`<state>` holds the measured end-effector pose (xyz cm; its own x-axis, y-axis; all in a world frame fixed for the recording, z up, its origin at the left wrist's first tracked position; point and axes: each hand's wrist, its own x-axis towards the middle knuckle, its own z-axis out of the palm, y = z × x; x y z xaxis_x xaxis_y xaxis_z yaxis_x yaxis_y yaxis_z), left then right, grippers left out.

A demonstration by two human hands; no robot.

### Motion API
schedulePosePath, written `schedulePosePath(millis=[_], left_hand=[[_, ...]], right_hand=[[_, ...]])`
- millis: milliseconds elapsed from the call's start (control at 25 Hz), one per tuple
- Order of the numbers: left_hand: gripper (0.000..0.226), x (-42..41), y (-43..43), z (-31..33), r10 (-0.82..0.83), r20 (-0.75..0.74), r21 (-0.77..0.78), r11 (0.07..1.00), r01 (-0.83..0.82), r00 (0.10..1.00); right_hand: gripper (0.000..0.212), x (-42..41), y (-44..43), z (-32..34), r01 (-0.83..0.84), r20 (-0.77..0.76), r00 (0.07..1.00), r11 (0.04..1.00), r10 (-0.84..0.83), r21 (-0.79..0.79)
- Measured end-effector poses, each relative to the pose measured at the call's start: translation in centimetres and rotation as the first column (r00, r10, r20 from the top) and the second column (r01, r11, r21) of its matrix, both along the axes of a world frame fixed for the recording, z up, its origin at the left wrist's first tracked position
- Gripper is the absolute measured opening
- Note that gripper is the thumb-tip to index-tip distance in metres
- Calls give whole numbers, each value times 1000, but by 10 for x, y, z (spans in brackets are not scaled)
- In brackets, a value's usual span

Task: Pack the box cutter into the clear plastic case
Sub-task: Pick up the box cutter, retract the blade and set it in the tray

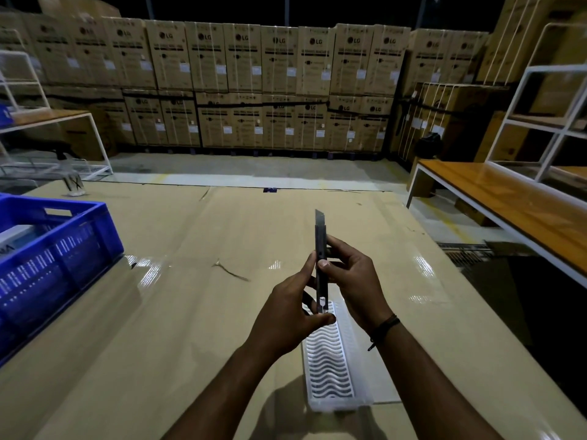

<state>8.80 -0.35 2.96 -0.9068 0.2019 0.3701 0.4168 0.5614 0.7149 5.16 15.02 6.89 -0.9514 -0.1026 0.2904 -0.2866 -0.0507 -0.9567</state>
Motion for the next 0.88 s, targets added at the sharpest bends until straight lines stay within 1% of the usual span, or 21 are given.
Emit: schedulePosePath(millis=[400, 600, 880], left_hand=[[121, 0, 0, 4, -12, -9, 26, 1000, 12, 1000], [120, -2, -1, 8, -8, -13, 10, 1000, 8, 1000], [116, -3, -1, 6, -9, 10, 115, 993, 7, 1000]], right_hand=[[64, 8, 1, -2, -15, -17, 1000, 999, 16, 39], [69, 10, 2, -3, -17, -21, 1000, 998, 18, 67], [74, 14, 1, -5, -52, 7, 999, 996, 52, 73]])
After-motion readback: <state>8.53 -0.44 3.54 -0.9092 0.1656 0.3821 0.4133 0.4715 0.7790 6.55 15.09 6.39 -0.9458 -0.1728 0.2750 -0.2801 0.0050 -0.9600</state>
